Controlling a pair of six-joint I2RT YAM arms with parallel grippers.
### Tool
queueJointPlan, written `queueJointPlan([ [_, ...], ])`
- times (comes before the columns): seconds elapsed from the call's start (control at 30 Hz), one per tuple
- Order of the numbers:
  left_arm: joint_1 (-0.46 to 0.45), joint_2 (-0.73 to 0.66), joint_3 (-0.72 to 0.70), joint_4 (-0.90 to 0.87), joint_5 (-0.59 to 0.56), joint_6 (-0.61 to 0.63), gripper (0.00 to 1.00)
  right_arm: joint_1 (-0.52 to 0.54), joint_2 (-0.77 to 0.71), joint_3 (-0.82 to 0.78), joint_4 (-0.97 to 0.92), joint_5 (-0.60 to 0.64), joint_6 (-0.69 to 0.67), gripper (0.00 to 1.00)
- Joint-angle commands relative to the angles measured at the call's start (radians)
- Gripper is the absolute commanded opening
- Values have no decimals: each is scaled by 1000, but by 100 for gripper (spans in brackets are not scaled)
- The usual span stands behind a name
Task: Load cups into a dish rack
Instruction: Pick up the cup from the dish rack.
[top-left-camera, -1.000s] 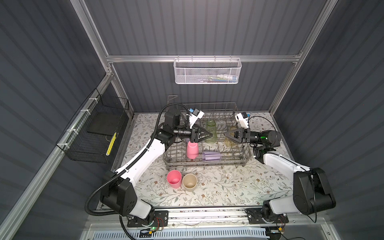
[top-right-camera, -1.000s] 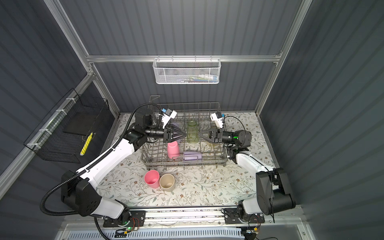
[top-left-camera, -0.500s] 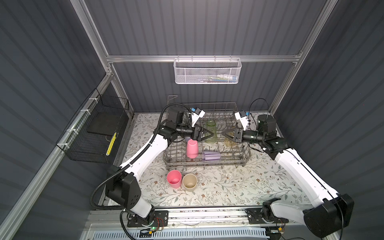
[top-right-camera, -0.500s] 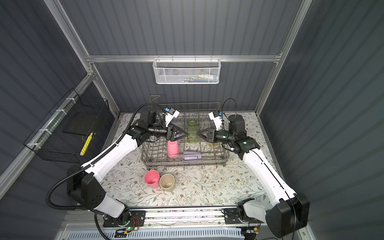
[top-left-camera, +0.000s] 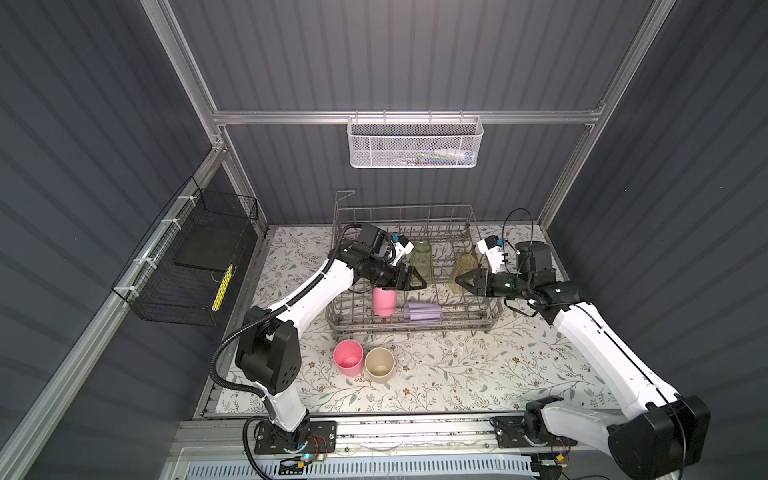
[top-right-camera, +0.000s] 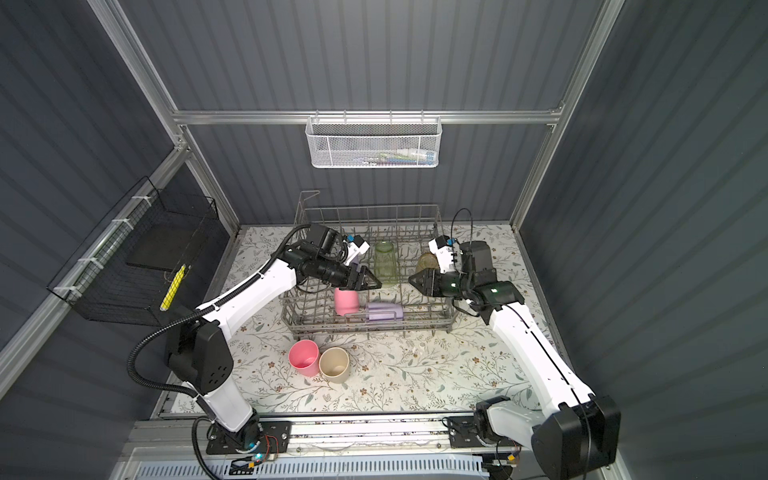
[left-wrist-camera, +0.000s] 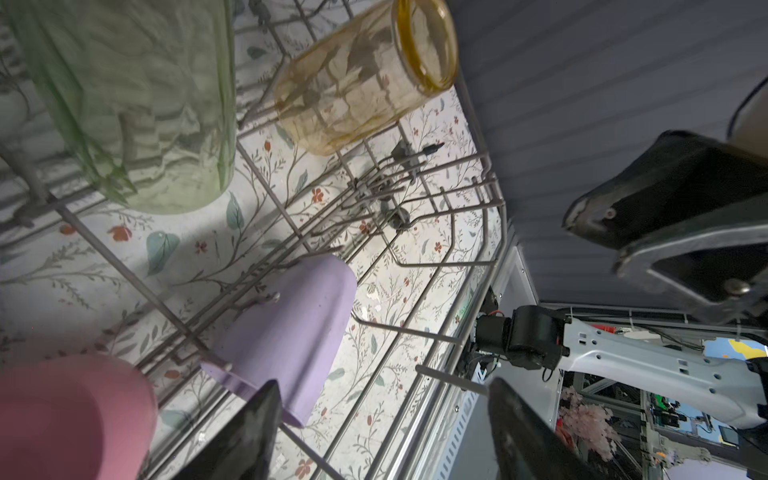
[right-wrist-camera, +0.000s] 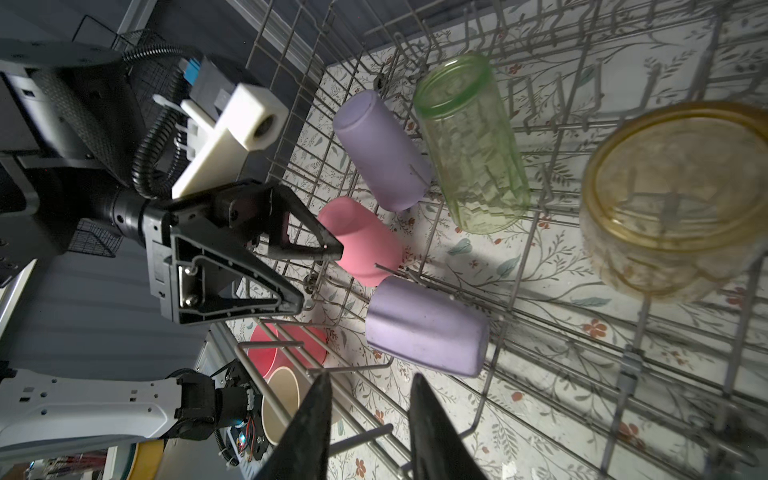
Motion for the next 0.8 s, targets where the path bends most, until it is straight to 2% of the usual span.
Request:
queueJointPlan([
  [0.0,-22,24,38,-87,-39,-51,78,-34,-36,-25,15,42,17,34],
  [0.17,-30,54,40,-128,-65,-84,75,-77,-86,-53,33,35,34,35],
  [0.43,-32,82,76,-202,-120,-138,75,-102,-99,-88,64,6,34,36],
  [0.77,-45,158,157,-321,-106,-147,75,-147,-122,-147,103,-36,36,37],
])
